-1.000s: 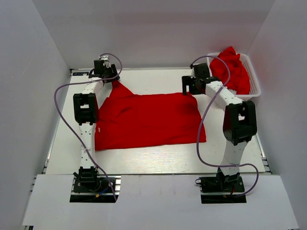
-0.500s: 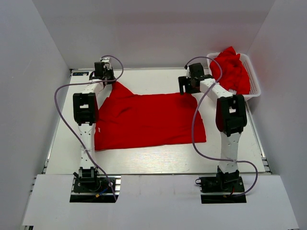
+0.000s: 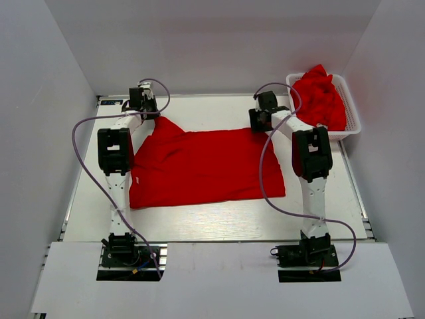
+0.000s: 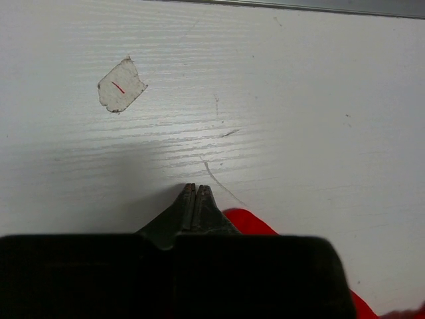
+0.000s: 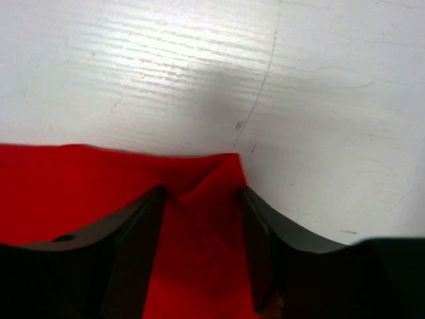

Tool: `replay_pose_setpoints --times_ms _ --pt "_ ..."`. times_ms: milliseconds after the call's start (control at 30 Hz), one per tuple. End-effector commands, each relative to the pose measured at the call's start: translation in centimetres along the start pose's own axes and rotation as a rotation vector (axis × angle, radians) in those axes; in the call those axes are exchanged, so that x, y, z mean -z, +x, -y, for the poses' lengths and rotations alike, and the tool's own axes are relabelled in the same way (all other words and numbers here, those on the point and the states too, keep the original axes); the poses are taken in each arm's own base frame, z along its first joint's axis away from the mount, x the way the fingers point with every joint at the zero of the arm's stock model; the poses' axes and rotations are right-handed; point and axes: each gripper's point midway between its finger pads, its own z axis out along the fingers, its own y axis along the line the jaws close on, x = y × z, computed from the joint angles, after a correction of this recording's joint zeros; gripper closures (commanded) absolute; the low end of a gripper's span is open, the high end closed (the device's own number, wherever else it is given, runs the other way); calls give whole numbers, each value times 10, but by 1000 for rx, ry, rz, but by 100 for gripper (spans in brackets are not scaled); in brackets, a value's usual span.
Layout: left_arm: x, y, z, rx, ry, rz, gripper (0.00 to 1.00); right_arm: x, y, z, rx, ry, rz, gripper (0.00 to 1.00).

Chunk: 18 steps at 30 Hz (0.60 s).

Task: Fold and stack the t-shirts
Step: Grap the side of the flattened tshirt furthest away from the robot with both arms

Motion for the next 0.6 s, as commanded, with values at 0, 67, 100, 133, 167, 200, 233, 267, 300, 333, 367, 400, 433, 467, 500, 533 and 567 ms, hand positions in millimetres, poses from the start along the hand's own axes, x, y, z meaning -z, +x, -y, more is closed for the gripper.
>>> replay_pose_setpoints --times_ms 0,67,100,133,167,200,233,267,300,333,367,400,433,467,500,533,567 --pt "29 -46 20 -28 48 89 100 -5 -23 11 -38 45 71 46" --pt "30 -50 21 -30 49 98 100 -6 -23 11 -54 38 76 62" --pt "30 -50 21 -30 49 98 100 -6 -26 13 -57 39 83 69" --pt "28 -51 21 -31 50 101 100 -6 -28 13 -57 40 91 75" --pt "28 -49 20 -28 48 92 100 -5 -29 13 -58 35 92 79" --pt "28 -48 22 -29 57 91 100 -5 -31 14 -57 37 98 81" --pt "30 -54 23 -32 59 102 100 -4 -32 15 -57 38 100 83" --pt "31 -56 24 -31 59 101 100 -1 -35 17 -58 42 108 83" --pt "31 -56 24 -31 59 101 100 -1 -36 15 -56 36 110 83" --pt "31 -56 24 -31 59 101 100 0 -37 16 -51 39 114 83" --pt "31 -56 24 -31 59 101 100 1 -38 18 -46 40 115 79" --pt "31 -56 24 -31 59 101 100 2 -38 17 -40 38 113 61" --pt "34 -61 25 -34 60 110 100 3 -37 18 -27 32 111 53" --pt "34 -61 25 -34 60 110 100 3 -37 17 -12 30 112 49" --pt "34 -61 25 -34 60 110 100 3 -37 20 -4 33 111 45" --pt "34 -61 25 -34 60 110 100 4 -37 16 4 28 111 45" --pt "37 -65 26 -36 61 119 100 5 -38 18 1 32 112 45"
